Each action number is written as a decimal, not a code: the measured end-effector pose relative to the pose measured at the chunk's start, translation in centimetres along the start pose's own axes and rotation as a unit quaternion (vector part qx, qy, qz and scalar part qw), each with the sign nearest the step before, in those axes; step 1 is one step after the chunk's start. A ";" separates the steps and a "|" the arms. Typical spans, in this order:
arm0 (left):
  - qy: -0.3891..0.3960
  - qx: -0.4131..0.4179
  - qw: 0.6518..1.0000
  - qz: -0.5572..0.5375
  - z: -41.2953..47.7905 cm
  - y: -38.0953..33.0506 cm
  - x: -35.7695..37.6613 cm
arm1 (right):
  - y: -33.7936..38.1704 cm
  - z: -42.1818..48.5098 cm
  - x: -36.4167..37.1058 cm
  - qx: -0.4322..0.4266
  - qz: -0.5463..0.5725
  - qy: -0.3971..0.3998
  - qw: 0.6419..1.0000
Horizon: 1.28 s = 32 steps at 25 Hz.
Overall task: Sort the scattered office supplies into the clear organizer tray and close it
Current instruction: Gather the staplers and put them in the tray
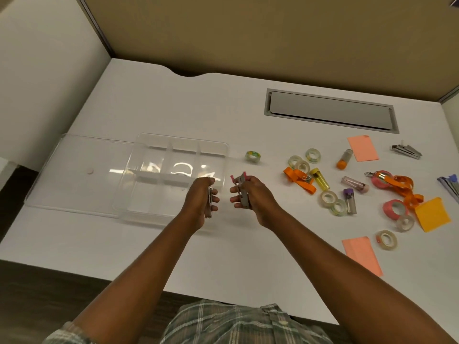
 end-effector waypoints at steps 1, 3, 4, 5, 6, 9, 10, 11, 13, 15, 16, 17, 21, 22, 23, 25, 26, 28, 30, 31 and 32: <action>-0.016 -0.003 1.000 0.009 0.0 -0.1 -0.9 | 0.2 0.3 1.3 0.003 -0.013 0.009 1.000; -0.038 -0.005 0.999 0.031 0.0 0.0 -2.0 | 0.3 0.7 3.6 0.016 -0.042 0.018 0.999; -0.045 -0.010 0.998 0.040 0.1 0.2 -2.3 | 0.2 0.8 4.5 0.028 -0.059 0.016 0.998; -0.047 -0.016 0.998 0.039 0.1 0.3 -2.2 | 0.0 0.8 5.3 0.043 -0.072 0.011 0.996; -0.044 -0.021 0.998 0.026 0.1 0.4 -2.1 | -0.2 0.9 6.2 0.057 -0.076 0.007 0.995; -0.031 -0.020 0.999 -0.040 0.4 0.6 -1.6 | -0.8 1.3 8.3 0.072 -0.065 -0.004 0.995; -0.029 -0.014 0.999 -0.041 0.6 0.8 -1.7 | -0.8 1.4 8.7 0.073 -0.063 -0.013 0.995; -0.029 -0.008 0.999 -0.034 0.7 0.8 -1.6 | -0.9 1.8 9.0 0.072 -0.066 -0.022 0.995; -0.025 0.004 1.000 -0.009 1.0 1.0 -1.5 | -1.1 2.3 9.3 0.070 -0.067 -0.034 0.995; -0.029 0.010 0.999 0.013 1.1 1.2 -1.5 | -1.5 2.5 9.8 0.068 -0.070 -0.035 0.995; -0.026 0.011 0.999 0.019 1.2 1.2 -1.5 | -1.8 2.7 10.0 0.067 -0.074 -0.035 0.994; -0.014 0.008 1.000 0.020 1.1 1.2 -1.4 | -2.2 3.0 10.0 0.064 -0.078 -0.041 0.994; 0.014 0.004 1.000 0.027 1.1 1.6 -0.6 | -2.4 2.3 9.5 0.073 -0.115 -0.037 0.990; 0.011 0.006 0.999 0.034 1.0 1.8 -0.5 | -2.0 1.5 9.5 0.073 -0.115 -0.027 0.990; 0.009 0.007 0.999 0.037 1.1 2.2 -0.5 | -2.0 1.0 9.1 0.075 -0.116 -0.019 0.990; 0.011 0.006 0.999 0.050 1.3 3.0 -0.3 | -2.6 0.4 8.3 0.074 -0.119 -0.015 0.990; 0.012 0.007 0.998 0.059 1.0 3.3 0.0 | -2.9 0.1 7.8 0.073 -0.117 -0.018 0.990; 0.012 0.005 0.997 0.071 0.8 4.1 0.7 | -3.3 -0.7 7.0 0.072 -0.115 -0.019 0.990; 0.017 0.000 0.996 0.087 0.2 4.6 1.7 | -3.3 -1.8 5.9 0.067 -0.118 -0.019 0.991; 0.015 -0.001 0.996 0.090 0.1 5.0 2.1 | -3.0 -2.5 5.5 0.065 -0.118 -0.020 0.991; 0.016 0.000 0.996 0.090 -0.2 5.1 2.7 | -3.1 -2.9 4.9 0.064 -0.115 -0.017 0.991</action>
Point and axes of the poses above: each hand's wrist, its own z-axis towards the middle knuckle, its own x-axis out of the palm, y = z × x, the point moved 7 cm from there along z, towards the middle knuckle, and after that the axes turned 11 degrees about y, right-handed, at the moved point
